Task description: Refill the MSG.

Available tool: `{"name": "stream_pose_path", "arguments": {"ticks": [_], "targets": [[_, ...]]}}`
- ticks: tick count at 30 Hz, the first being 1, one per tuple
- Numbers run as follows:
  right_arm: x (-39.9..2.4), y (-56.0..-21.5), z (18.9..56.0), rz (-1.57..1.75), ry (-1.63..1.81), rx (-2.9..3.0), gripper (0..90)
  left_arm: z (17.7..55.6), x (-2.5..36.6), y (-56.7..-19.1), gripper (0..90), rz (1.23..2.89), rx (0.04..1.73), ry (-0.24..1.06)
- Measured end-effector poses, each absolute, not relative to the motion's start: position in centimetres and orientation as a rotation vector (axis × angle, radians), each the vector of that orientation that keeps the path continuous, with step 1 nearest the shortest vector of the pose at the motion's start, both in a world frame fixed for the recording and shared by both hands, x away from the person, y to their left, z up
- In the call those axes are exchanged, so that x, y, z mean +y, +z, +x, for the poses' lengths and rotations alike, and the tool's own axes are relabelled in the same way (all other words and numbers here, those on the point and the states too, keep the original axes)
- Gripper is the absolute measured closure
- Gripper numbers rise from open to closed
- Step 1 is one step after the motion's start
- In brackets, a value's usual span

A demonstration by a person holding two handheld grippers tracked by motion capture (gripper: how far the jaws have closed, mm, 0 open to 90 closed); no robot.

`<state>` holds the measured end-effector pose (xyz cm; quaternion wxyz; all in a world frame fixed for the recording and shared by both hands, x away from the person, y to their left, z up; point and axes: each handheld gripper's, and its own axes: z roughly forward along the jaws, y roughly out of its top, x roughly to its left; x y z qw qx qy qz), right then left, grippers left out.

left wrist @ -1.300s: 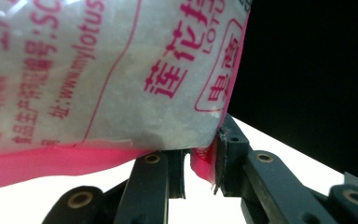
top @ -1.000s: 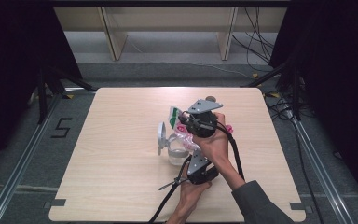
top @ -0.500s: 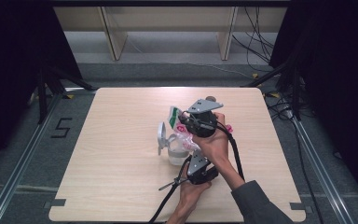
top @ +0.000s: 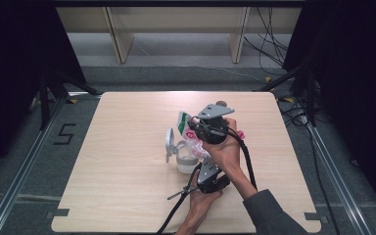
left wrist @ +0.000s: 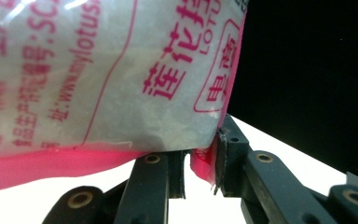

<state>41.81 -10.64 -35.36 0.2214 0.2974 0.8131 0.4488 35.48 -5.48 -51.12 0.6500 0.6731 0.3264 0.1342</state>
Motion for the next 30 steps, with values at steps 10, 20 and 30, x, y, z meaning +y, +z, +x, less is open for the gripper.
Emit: {"name": "stream_pose_path", "arguments": {"ticks": [10,20,30], "targets": [[-10.36,-35.49,41.77,0.818,1.213,2.262,90.0,35.45,-5.59,-50.92,75.8,1.529,0.747,0.314],[-10.29,-35.47,41.74,0.829,1.217,2.264,90.0,35.53,-5.66,-50.95,75.8,1.518,0.741,0.303],[-10.44,-35.32,41.84,0.815,1.234,2.261,90.0,35.53,-5.55,-50.88,75.9,1.522,0.746,0.313]]}}
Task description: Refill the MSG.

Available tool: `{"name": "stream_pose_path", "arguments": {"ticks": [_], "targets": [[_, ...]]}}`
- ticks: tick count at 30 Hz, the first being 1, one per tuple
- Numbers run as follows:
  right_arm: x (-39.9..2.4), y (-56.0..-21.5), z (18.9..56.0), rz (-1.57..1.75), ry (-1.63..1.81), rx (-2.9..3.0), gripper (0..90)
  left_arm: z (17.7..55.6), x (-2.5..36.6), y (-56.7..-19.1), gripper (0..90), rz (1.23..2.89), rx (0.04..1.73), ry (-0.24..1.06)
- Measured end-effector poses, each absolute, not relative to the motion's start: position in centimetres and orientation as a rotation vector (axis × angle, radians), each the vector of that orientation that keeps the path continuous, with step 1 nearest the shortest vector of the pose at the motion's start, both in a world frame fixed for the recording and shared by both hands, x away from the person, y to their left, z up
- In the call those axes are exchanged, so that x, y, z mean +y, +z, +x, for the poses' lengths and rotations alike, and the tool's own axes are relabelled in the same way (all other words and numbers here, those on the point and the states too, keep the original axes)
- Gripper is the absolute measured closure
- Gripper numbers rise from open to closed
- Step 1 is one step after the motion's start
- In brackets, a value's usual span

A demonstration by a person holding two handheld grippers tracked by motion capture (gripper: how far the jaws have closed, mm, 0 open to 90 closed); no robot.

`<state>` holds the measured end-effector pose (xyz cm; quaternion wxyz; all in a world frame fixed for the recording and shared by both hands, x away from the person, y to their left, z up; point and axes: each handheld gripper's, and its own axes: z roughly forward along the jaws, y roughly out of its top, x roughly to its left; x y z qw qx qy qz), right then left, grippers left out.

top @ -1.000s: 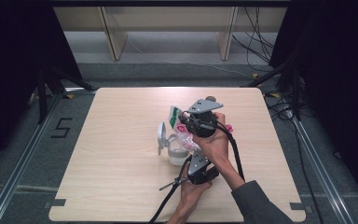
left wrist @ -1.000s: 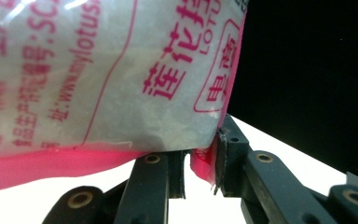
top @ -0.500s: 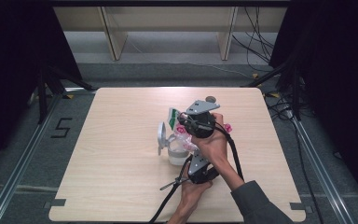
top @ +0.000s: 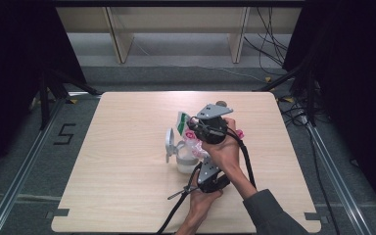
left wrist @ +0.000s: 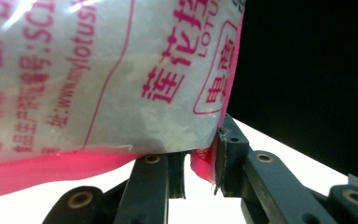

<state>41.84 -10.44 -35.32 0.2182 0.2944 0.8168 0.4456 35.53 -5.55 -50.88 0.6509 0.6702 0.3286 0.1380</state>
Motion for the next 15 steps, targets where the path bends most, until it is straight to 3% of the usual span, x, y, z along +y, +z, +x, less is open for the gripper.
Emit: {"name": "stream_pose_path", "arguments": {"ticks": [15], "targets": [[-10.09,-35.33,42.01,0.803,1.213,2.262,90.0,35.58,-5.39,-50.83,75.9,1.525,0.753,0.313]]}}
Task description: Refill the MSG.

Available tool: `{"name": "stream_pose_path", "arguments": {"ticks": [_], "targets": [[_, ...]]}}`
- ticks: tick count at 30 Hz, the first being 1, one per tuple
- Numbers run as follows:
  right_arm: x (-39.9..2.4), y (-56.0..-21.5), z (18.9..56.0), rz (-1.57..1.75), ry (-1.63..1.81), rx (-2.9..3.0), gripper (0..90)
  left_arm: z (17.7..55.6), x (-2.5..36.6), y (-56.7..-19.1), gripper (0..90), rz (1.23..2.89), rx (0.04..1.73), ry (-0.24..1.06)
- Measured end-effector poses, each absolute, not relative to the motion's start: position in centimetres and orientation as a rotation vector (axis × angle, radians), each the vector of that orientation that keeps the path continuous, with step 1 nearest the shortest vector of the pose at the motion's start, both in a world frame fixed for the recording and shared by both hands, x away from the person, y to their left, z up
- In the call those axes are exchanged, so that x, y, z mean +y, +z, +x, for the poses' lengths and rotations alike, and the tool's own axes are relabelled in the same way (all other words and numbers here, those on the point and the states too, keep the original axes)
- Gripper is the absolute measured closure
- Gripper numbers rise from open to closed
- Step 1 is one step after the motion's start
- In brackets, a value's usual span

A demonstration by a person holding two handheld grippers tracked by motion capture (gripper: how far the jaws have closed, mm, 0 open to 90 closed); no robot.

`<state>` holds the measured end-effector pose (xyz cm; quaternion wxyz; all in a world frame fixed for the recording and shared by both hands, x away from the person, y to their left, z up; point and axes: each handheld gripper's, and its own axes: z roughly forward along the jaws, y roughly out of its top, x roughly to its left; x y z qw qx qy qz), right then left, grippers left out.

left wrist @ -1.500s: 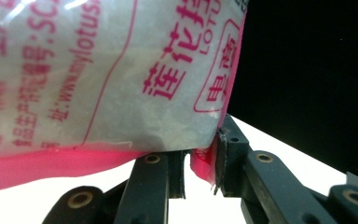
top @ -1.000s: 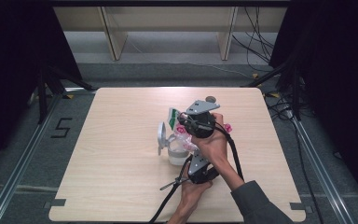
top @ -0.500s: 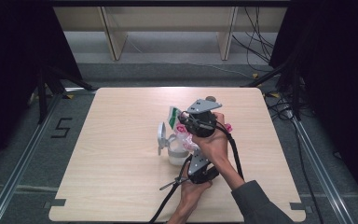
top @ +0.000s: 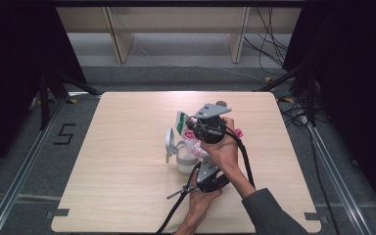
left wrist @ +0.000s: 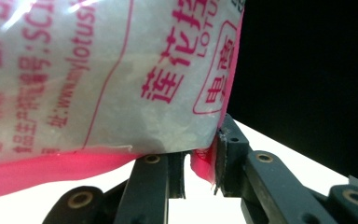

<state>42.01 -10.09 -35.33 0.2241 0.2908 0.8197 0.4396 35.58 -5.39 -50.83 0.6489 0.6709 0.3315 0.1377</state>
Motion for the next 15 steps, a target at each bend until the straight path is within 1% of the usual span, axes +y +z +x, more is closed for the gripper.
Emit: {"name": "stream_pose_path", "arguments": {"ticks": [15], "targets": [[-9.74,-35.12,42.26,0.795,1.216,2.251,90.0,36.03,-5.26,-50.69,75.8,1.506,0.74,0.317]]}}
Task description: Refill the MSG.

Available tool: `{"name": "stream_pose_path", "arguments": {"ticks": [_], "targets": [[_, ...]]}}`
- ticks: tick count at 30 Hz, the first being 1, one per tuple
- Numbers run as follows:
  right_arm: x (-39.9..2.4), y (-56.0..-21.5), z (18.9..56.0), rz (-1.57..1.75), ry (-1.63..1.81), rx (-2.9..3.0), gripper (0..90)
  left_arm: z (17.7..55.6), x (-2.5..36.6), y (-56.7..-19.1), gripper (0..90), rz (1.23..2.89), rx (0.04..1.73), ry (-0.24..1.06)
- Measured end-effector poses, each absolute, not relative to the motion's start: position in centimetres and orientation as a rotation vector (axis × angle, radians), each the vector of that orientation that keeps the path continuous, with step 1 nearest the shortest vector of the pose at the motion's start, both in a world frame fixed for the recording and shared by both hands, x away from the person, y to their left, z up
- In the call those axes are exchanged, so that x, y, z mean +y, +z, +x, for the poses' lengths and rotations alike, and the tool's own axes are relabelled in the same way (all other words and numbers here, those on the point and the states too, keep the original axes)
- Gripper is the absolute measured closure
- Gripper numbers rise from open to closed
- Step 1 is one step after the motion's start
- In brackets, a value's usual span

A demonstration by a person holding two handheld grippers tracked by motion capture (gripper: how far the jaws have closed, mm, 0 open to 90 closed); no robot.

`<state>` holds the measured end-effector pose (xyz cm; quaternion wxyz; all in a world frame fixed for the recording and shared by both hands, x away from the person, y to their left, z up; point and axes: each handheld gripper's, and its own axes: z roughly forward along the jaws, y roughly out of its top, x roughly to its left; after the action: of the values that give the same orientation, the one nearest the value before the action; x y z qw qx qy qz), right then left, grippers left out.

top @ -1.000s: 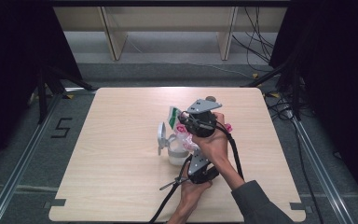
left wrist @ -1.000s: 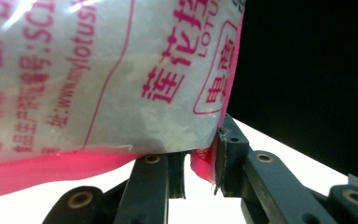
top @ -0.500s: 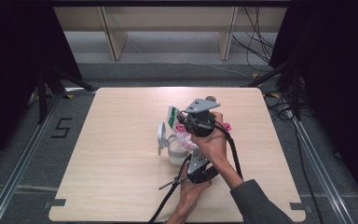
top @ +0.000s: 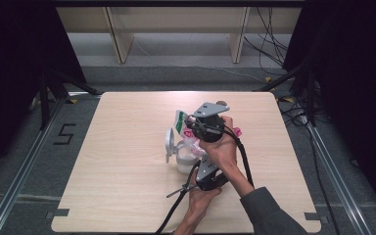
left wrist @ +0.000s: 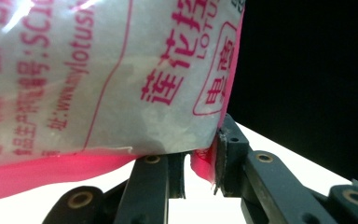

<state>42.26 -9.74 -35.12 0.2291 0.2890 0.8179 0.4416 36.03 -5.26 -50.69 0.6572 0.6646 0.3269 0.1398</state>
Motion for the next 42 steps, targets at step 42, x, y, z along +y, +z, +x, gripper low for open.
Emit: {"name": "stream_pose_path", "arguments": {"ticks": [42], "targets": [[-8.94,-35.32,42.04,0.765,1.181,2.271,90.0,36.05,-5.11,-50.69,76.0,1.49,0.74,0.314]]}}
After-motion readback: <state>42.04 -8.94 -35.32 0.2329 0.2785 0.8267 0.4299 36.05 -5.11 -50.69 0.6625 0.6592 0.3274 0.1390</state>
